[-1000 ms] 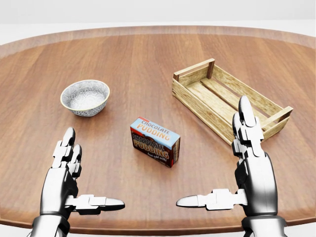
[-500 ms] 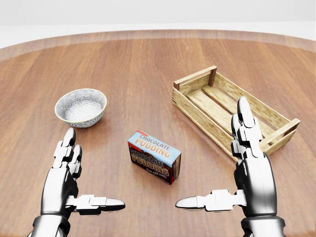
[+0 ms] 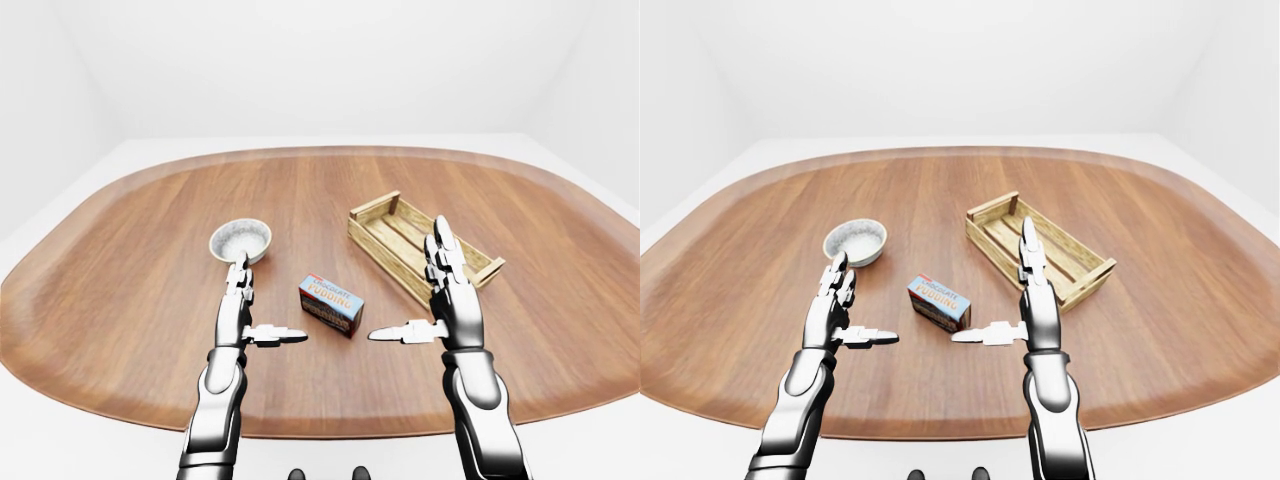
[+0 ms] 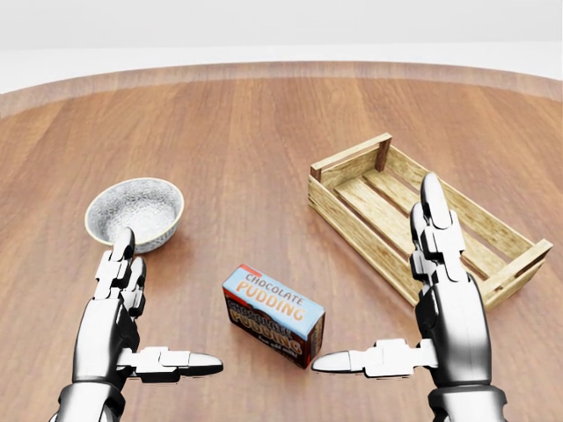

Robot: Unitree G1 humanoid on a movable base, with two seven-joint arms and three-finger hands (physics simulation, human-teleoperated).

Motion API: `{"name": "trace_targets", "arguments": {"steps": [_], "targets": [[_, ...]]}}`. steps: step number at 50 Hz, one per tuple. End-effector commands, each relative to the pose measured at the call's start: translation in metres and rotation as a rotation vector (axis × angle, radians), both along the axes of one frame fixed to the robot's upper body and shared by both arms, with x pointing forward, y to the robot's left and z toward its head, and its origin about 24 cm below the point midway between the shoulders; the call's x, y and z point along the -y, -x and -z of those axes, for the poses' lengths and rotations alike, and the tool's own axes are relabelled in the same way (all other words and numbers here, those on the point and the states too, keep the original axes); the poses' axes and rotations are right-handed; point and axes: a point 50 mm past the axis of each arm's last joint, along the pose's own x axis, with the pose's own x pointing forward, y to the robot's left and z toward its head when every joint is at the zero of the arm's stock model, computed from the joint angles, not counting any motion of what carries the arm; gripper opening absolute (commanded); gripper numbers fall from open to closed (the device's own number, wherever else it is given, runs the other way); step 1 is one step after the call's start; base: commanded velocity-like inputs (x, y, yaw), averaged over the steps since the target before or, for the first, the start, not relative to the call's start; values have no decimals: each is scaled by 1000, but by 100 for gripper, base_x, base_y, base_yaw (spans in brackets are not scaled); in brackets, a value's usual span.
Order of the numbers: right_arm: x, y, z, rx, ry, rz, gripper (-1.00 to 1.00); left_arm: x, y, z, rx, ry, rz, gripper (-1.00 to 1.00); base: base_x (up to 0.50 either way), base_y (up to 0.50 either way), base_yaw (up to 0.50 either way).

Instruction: Pick up the chocolate pudding and put it in the tray.

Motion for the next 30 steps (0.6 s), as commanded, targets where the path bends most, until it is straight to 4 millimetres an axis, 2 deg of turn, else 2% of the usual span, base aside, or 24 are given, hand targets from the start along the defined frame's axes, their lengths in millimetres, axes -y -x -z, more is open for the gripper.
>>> {"name": "trace_targets", "arguments": {"steps": [1, 30], "targets": [[0, 0, -1, 1, 1, -2, 100, 0, 0, -1, 4, 1, 3, 100, 21, -1, 0], [0, 0, -1, 3, 2, -2, 100, 1, 0, 0, 3, -2, 2, 100, 21, -1, 0]]}}
